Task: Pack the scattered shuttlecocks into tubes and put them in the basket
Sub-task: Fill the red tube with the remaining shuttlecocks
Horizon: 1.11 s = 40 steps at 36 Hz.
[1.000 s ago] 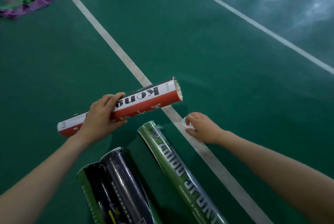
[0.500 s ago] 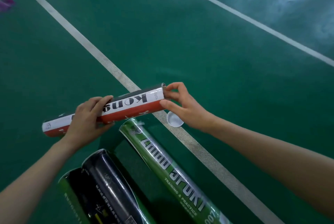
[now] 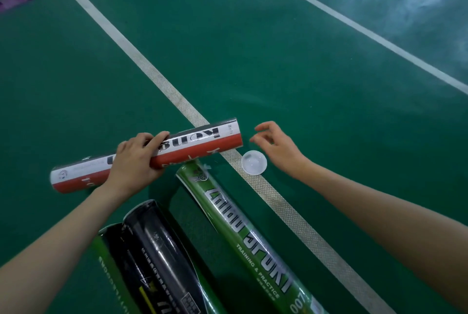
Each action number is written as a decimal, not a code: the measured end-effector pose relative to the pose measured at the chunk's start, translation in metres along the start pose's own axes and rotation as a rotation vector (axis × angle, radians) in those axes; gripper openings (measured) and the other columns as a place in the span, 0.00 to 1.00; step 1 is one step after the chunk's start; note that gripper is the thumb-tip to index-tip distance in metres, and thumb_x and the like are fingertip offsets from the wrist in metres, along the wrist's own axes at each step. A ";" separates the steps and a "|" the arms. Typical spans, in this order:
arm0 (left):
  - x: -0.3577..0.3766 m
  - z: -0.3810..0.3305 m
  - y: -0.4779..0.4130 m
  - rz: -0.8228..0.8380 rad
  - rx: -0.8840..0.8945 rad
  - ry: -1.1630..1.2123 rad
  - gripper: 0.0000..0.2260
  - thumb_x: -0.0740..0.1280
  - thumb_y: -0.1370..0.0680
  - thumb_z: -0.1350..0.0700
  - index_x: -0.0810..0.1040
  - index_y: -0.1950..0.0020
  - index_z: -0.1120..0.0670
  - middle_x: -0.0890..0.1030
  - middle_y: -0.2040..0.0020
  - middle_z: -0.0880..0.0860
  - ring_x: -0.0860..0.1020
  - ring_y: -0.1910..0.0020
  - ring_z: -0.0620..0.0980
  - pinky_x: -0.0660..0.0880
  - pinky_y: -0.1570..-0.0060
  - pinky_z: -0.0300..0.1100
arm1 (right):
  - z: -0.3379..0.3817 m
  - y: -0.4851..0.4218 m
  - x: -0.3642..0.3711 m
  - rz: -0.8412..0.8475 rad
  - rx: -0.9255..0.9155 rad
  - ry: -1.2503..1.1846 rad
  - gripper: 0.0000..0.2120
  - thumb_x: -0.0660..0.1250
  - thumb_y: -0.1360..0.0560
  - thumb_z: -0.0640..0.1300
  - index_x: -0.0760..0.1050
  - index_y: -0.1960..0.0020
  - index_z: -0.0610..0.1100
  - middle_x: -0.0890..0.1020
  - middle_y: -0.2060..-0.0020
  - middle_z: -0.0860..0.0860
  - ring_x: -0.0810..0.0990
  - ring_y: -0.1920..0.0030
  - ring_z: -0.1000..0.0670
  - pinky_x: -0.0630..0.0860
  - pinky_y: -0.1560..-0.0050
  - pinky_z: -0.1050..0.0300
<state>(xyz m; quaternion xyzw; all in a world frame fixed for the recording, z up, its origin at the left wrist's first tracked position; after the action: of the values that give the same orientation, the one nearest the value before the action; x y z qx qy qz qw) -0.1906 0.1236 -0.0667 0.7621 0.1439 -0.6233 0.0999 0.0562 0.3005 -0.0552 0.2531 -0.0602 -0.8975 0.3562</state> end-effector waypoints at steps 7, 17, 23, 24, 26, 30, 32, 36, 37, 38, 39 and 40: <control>0.006 0.011 0.007 0.040 -0.081 -0.027 0.35 0.76 0.34 0.55 0.67 0.29 0.50 0.74 0.44 0.58 0.74 0.46 0.60 0.64 0.42 0.56 | -0.045 -0.005 0.045 0.311 -0.138 0.768 0.33 0.67 0.25 0.51 0.58 0.25 0.49 0.58 0.25 0.48 0.52 0.24 0.44 0.56 0.26 0.43; -0.001 0.008 0.004 0.003 -0.088 -0.009 0.36 0.75 0.34 0.53 0.65 0.28 0.49 0.73 0.44 0.57 0.73 0.45 0.59 0.64 0.40 0.56 | -0.020 -0.022 0.010 -0.048 0.001 0.075 0.24 0.66 0.23 0.47 0.66 0.29 0.50 0.72 0.34 0.49 0.73 0.38 0.50 0.69 0.34 0.49; -0.003 -0.005 -0.004 -0.027 -0.061 0.015 0.37 0.77 0.35 0.54 0.66 0.28 0.50 0.74 0.44 0.57 0.74 0.45 0.59 0.64 0.40 0.56 | 0.024 -0.029 0.008 0.005 0.001 -0.310 0.18 0.59 0.19 0.49 0.66 0.30 0.53 0.73 0.37 0.51 0.75 0.41 0.51 0.71 0.35 0.49; -0.004 -0.007 -0.005 -0.035 -0.053 0.022 0.37 0.77 0.35 0.54 0.66 0.28 0.50 0.74 0.44 0.57 0.74 0.45 0.59 0.64 0.40 0.56 | 0.027 -0.028 0.014 0.031 0.002 -0.298 0.17 0.57 0.19 0.49 0.66 0.30 0.53 0.73 0.37 0.50 0.75 0.41 0.51 0.70 0.35 0.50; -0.005 -0.011 -0.007 -0.046 -0.043 0.035 0.37 0.77 0.35 0.53 0.66 0.29 0.50 0.74 0.44 0.57 0.74 0.45 0.58 0.64 0.39 0.56 | 0.029 -0.027 0.025 0.063 0.016 -0.275 0.17 0.54 0.18 0.51 0.65 0.29 0.54 0.74 0.37 0.48 0.74 0.39 0.50 0.67 0.32 0.52; -0.008 -0.016 -0.007 -0.051 -0.027 0.060 0.38 0.78 0.36 0.52 0.67 0.29 0.50 0.75 0.45 0.56 0.75 0.47 0.57 0.67 0.42 0.56 | 0.032 -0.024 0.028 0.073 0.022 -0.303 0.20 0.48 0.17 0.55 0.62 0.26 0.56 0.68 0.29 0.50 0.66 0.31 0.53 0.56 0.29 0.59; -0.009 -0.017 -0.005 -0.046 -0.014 0.066 0.38 0.78 0.36 0.50 0.67 0.29 0.50 0.75 0.45 0.56 0.75 0.48 0.57 0.68 0.44 0.56 | 0.037 -0.024 0.025 0.072 0.011 -0.330 0.22 0.45 0.18 0.57 0.59 0.25 0.55 0.64 0.27 0.51 0.61 0.30 0.56 0.52 0.32 0.60; -0.011 -0.020 -0.004 -0.057 0.003 0.070 0.38 0.78 0.37 0.46 0.67 0.29 0.50 0.75 0.48 0.55 0.75 0.50 0.56 0.70 0.49 0.55 | 0.042 -0.027 0.021 0.047 0.002 -0.364 0.23 0.44 0.18 0.58 0.61 0.26 0.56 0.64 0.26 0.50 0.61 0.28 0.54 0.52 0.35 0.62; -0.013 -0.022 -0.004 -0.068 0.007 0.065 0.38 0.76 0.37 0.45 0.68 0.30 0.50 0.75 0.49 0.55 0.75 0.51 0.56 0.70 0.50 0.55 | 0.043 -0.027 0.021 0.041 -0.001 -0.368 0.22 0.45 0.18 0.58 0.62 0.26 0.57 0.64 0.26 0.51 0.61 0.30 0.57 0.52 0.36 0.64; -0.015 -0.023 -0.004 -0.082 0.010 0.059 0.37 0.75 0.37 0.44 0.68 0.30 0.50 0.75 0.49 0.55 0.75 0.52 0.56 0.70 0.51 0.54 | 0.046 -0.027 0.020 0.033 -0.010 -0.372 0.22 0.45 0.18 0.57 0.62 0.26 0.57 0.64 0.26 0.52 0.61 0.33 0.60 0.52 0.36 0.65; -0.016 -0.024 -0.005 -0.093 0.009 0.056 0.38 0.76 0.37 0.44 0.68 0.30 0.50 0.75 0.50 0.56 0.75 0.53 0.56 0.70 0.51 0.54 | 0.048 -0.027 0.019 0.023 -0.022 -0.374 0.21 0.45 0.17 0.57 0.63 0.27 0.58 0.64 0.27 0.54 0.61 0.35 0.62 0.53 0.37 0.66; -0.018 -0.025 -0.006 -0.097 0.004 0.056 0.38 0.78 0.38 0.46 0.69 0.31 0.51 0.75 0.50 0.56 0.75 0.53 0.56 0.71 0.52 0.54 | 0.050 -0.028 0.019 0.014 -0.031 -0.379 0.21 0.46 0.17 0.56 0.64 0.27 0.58 0.65 0.27 0.54 0.62 0.37 0.63 0.54 0.37 0.67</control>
<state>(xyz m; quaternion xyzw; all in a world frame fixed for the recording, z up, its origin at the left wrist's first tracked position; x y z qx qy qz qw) -0.1728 0.1362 -0.0441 0.7715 0.1823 -0.6062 0.0640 0.0027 0.3052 -0.0278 0.0738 -0.1142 -0.9274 0.3485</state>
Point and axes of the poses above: each hand's wrist, its own y-axis away from the middle knuckle, its own x-axis out of the palm, z = x × y, the point moved 6 cm from there along -y, towards the middle knuckle
